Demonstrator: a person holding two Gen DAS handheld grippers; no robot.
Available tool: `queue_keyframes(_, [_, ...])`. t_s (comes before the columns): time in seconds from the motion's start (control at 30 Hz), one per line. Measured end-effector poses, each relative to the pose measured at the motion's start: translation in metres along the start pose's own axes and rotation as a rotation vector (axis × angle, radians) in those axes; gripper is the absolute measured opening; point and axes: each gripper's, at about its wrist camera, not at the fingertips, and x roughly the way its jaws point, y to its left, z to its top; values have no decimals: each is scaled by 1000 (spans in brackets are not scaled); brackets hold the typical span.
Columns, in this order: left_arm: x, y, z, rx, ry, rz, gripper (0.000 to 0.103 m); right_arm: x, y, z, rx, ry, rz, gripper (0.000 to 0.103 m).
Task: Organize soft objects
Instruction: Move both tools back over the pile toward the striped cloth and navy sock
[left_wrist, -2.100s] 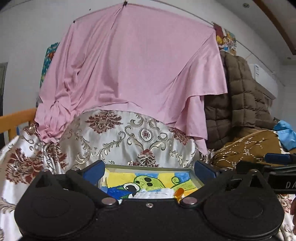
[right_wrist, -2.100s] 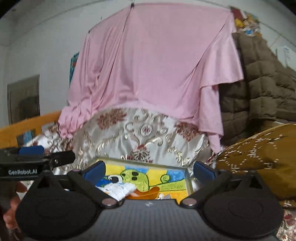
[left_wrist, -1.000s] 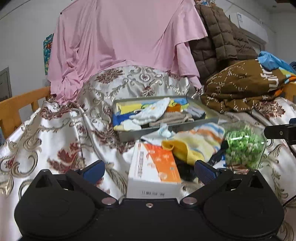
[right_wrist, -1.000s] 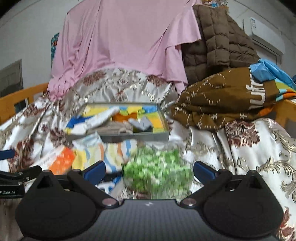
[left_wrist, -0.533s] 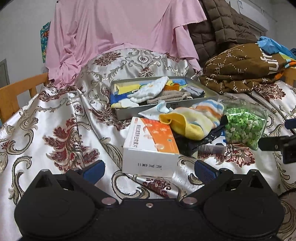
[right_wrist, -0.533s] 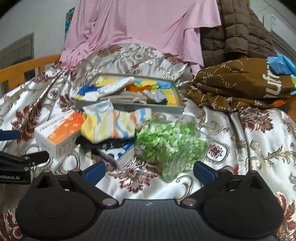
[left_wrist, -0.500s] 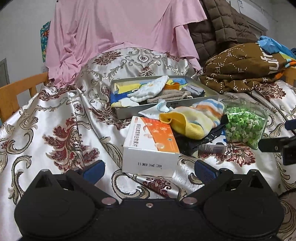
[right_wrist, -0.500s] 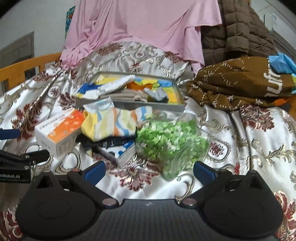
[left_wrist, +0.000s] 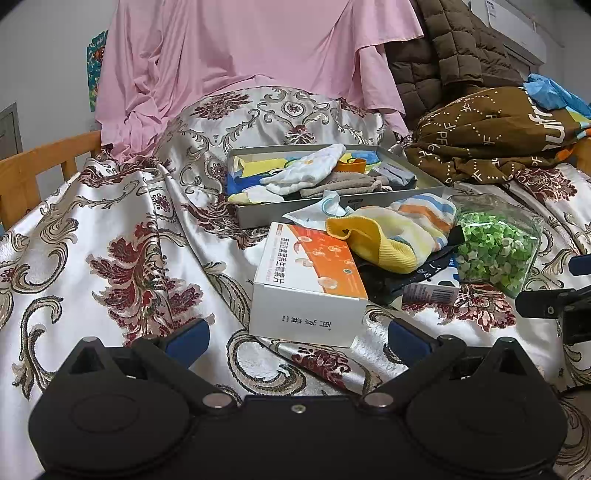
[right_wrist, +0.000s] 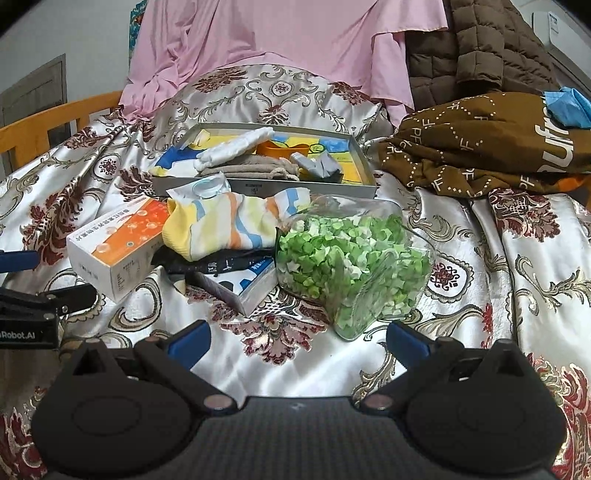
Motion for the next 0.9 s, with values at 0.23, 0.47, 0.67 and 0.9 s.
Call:
queue_keyframes(0.23, [1, 1, 0, -2, 15, 8, 102, 2, 0, 0, 6, 1, 4, 103])
queue_keyframes(0.47, [0, 5, 2, -10, 17, -2, 102, 3, 3, 2, -2, -15, -4, 103])
queue_keyframes(0.67, [-3, 6, 6, -12, 1, -6, 102, 3, 4, 3, -5, -27, -11, 103])
queue_keyframes(0.9, [-6, 11, 17, -15, -36, -23, 102, 0, 4, 8, 1, -63, -26, 103])
